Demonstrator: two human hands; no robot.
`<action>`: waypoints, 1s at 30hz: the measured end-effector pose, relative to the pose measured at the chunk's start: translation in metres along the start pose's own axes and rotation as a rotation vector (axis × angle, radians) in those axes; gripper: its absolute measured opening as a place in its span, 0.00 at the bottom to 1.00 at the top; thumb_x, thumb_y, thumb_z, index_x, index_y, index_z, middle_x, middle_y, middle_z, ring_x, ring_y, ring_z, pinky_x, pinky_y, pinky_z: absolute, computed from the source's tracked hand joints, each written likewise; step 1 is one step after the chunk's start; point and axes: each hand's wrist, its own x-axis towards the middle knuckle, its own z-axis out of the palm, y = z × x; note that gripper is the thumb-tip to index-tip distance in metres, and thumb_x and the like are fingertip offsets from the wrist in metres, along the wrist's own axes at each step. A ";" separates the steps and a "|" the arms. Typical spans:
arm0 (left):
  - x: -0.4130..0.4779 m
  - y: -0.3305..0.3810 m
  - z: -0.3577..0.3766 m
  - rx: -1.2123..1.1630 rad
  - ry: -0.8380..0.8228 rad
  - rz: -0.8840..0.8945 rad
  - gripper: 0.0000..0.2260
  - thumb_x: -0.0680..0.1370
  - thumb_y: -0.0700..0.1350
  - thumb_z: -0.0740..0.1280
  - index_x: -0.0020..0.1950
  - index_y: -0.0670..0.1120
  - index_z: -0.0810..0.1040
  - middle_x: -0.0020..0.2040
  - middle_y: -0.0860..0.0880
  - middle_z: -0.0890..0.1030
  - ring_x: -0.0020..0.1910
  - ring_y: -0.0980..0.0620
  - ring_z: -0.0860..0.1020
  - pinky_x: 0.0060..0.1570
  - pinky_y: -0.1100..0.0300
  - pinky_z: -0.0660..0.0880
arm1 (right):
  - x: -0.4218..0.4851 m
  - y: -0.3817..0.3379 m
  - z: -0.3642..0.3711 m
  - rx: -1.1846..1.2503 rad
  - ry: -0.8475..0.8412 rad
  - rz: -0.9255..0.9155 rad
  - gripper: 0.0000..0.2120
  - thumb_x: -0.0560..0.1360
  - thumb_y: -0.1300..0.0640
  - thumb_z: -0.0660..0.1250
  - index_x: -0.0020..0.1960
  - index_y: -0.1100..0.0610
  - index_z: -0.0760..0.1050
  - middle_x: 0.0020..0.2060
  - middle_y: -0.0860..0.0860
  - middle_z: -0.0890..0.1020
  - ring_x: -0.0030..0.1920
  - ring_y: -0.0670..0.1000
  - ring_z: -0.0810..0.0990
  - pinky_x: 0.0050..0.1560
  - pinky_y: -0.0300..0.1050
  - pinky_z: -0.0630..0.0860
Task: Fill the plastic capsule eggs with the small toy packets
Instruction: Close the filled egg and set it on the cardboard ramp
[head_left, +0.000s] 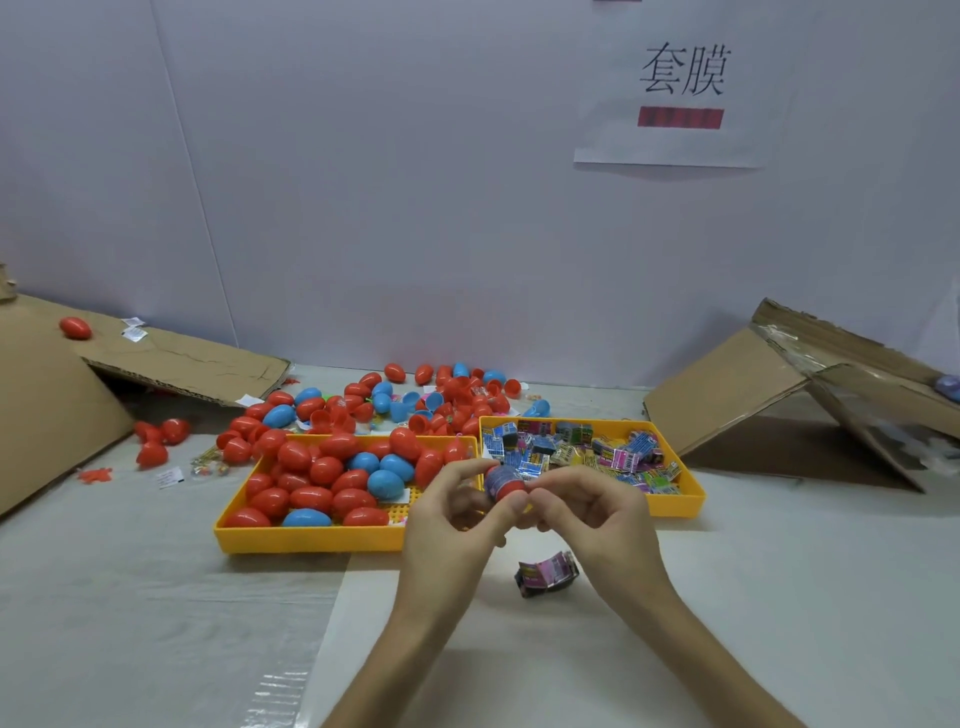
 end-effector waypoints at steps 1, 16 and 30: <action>0.000 0.000 0.000 -0.014 -0.011 0.000 0.19 0.69 0.56 0.75 0.57 0.55 0.79 0.35 0.48 0.82 0.33 0.53 0.81 0.35 0.63 0.77 | 0.000 0.000 0.000 -0.006 -0.002 -0.005 0.05 0.76 0.58 0.73 0.48 0.49 0.84 0.40 0.53 0.86 0.40 0.54 0.87 0.40 0.39 0.80; 0.000 -0.002 0.001 0.075 -0.103 0.036 0.15 0.70 0.57 0.76 0.55 0.65 0.80 0.37 0.51 0.82 0.36 0.53 0.82 0.38 0.60 0.79 | -0.001 0.007 -0.007 -0.484 0.014 -0.315 0.03 0.77 0.58 0.67 0.45 0.56 0.79 0.36 0.43 0.80 0.36 0.46 0.81 0.35 0.43 0.79; 0.000 -0.006 0.002 0.113 -0.063 0.002 0.13 0.74 0.49 0.77 0.55 0.61 0.81 0.36 0.54 0.81 0.33 0.58 0.79 0.36 0.59 0.79 | -0.004 0.013 -0.001 -0.539 -0.010 -0.315 0.03 0.76 0.56 0.63 0.43 0.54 0.73 0.36 0.43 0.76 0.37 0.44 0.77 0.37 0.40 0.77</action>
